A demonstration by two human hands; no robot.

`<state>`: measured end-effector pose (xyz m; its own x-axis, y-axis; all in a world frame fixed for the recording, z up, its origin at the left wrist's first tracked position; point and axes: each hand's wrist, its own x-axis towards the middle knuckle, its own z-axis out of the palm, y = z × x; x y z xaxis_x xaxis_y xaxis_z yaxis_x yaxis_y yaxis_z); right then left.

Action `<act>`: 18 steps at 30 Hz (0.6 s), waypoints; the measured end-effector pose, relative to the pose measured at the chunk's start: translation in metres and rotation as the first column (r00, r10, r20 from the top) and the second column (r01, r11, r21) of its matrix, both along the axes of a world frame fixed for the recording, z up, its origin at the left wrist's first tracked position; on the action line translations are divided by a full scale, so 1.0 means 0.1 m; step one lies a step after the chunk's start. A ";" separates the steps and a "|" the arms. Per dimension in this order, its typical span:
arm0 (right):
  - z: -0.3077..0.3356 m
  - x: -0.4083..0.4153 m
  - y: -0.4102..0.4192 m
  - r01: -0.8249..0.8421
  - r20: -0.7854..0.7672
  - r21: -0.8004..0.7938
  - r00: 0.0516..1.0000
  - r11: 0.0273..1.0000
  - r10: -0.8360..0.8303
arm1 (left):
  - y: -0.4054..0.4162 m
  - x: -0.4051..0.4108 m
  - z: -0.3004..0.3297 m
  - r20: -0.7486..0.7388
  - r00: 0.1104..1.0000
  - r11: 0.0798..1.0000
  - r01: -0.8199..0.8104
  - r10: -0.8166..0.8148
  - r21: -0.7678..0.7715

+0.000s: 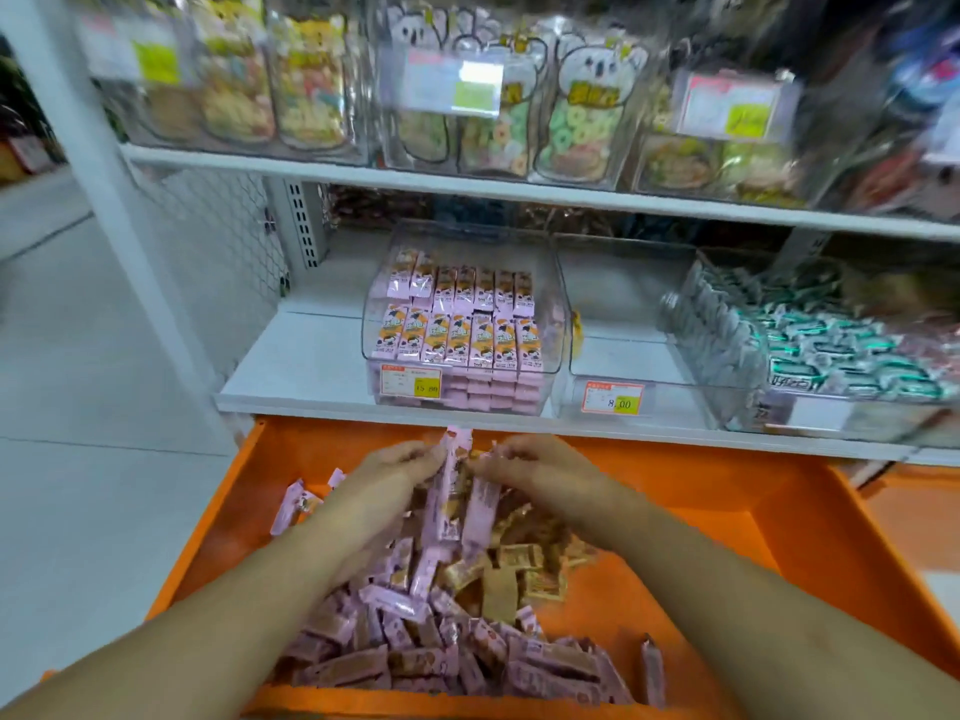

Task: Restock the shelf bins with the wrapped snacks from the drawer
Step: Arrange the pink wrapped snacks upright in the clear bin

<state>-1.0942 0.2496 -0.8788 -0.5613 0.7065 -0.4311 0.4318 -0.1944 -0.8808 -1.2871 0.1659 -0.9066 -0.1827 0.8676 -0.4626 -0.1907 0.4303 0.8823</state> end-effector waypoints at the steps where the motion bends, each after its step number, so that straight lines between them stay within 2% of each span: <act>1: 0.13 0.02 -0.02 0.009 0.014 0.044 1.000 0.999 -0.010 | -0.02 0.08 0.13 0.029 0.999 0.999 -0.031 0.030 0.032; 5: 0.46 0.11 -0.14 0.054 0.102 0.240 0.992 0.969 -0.080 | -0.16 0.35 0.48 0.077 0.997 1.000 -0.007 0.006 0.023; 7: 0.52 0.15 -0.19 0.111 0.102 0.275 0.984 0.955 -0.143 | -0.21 0.41 0.60 0.108 0.993 0.998 0.057 -0.056 -0.012; 10: 0.57 0.17 -0.20 0.169 0.092 0.215 0.977 0.962 -0.192 | -0.20 0.47 0.63 0.062 0.990 0.992 0.126 -0.127 0.019; 12: 0.65 0.17 -0.15 0.170 0.069 0.117 0.981 0.978 -0.179 | -0.16 0.49 0.63 0.025 0.993 0.993 0.111 -0.112 0.039; 15: 0.77 0.19 -0.03 0.123 -0.048 -0.026 0.991 0.992 -0.125 | -0.05 0.43 0.65 0.037 0.997 0.996 0.060 -0.062 0.059; 18: 0.82 0.25 0.07 0.070 -0.079 0.043 0.995 0.997 -0.066 | 0.04 0.37 0.68 0.077 0.996 0.997 0.026 -0.032 0.077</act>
<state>-1.0695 0.2563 -0.7966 -0.5416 0.7621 -0.3547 0.3491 -0.1800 -0.9197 -1.2498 0.1700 -0.8381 -0.1228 0.9050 -0.4073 -0.2490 0.3692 0.8954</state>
